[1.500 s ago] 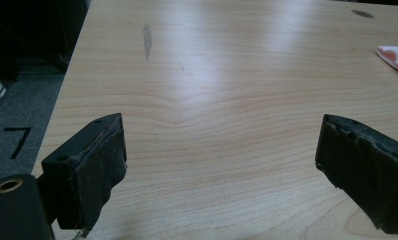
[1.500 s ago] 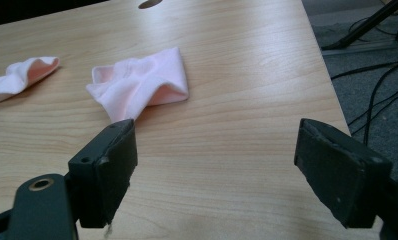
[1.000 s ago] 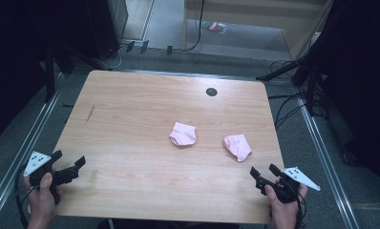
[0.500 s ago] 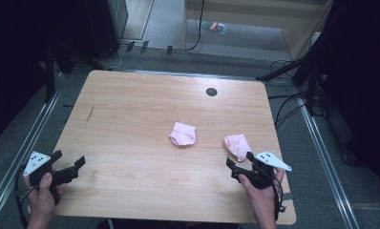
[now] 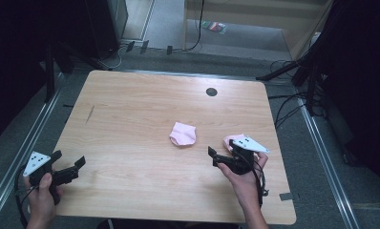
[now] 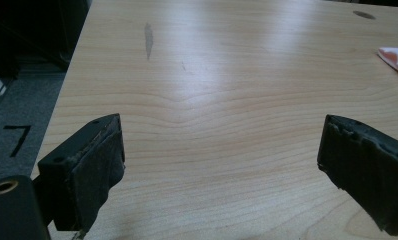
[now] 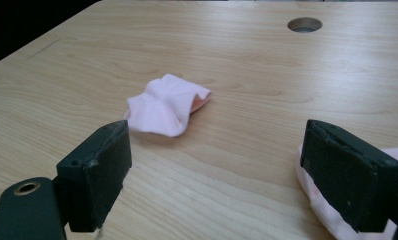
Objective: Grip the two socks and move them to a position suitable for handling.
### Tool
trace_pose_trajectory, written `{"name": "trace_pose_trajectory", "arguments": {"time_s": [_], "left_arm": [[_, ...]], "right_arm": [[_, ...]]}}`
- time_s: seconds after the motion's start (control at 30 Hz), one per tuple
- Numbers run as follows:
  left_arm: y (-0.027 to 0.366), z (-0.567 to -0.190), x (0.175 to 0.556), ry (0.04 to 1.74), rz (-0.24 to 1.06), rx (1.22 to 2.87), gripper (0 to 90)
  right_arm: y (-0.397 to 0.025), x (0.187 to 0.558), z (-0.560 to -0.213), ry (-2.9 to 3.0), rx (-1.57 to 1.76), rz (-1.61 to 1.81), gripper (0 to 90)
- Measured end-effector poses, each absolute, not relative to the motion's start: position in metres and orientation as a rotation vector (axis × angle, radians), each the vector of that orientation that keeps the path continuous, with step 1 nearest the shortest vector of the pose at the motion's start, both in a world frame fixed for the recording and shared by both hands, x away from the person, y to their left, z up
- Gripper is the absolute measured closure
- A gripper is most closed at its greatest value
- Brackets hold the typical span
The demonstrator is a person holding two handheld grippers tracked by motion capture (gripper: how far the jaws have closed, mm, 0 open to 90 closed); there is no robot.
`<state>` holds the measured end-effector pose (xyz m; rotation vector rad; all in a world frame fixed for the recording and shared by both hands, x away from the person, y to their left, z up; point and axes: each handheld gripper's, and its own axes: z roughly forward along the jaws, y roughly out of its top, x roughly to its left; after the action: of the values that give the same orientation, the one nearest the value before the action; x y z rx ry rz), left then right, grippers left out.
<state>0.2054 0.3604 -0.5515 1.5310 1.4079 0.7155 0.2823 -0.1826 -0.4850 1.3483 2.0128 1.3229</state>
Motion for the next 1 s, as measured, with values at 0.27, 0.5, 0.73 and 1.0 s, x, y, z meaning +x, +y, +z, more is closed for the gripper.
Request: {"name": "trace_pose_trajectory", "arguments": {"time_s": [0.27, 0.5, 0.73, 1.0], "left_arm": [[0.360, -0.551, 0.206, 1.405, 0.713, 1.553, 1.8], [0.360, -0.551, 0.206, 1.406, 0.715, 1.547, 1.2], [0.360, -0.552, 0.207, 1.405, 0.706, 1.536, 0.0], [0.361, -0.551, 0.207, 1.408, 0.698, 1.541, 0.0]], "right_arm": [[-0.158, 0.295, -0.484, 2.071, 1.302, 1.318, 13.7], [-0.142, 0.305, -0.489, 2.101, 1.292, 1.304, 14.1], [-0.130, 0.317, -0.488, 2.127, 1.287, 1.286, 15.3], [-0.118, 0.329, -0.489, 2.145, 1.282, 1.267, 17.9]]}}
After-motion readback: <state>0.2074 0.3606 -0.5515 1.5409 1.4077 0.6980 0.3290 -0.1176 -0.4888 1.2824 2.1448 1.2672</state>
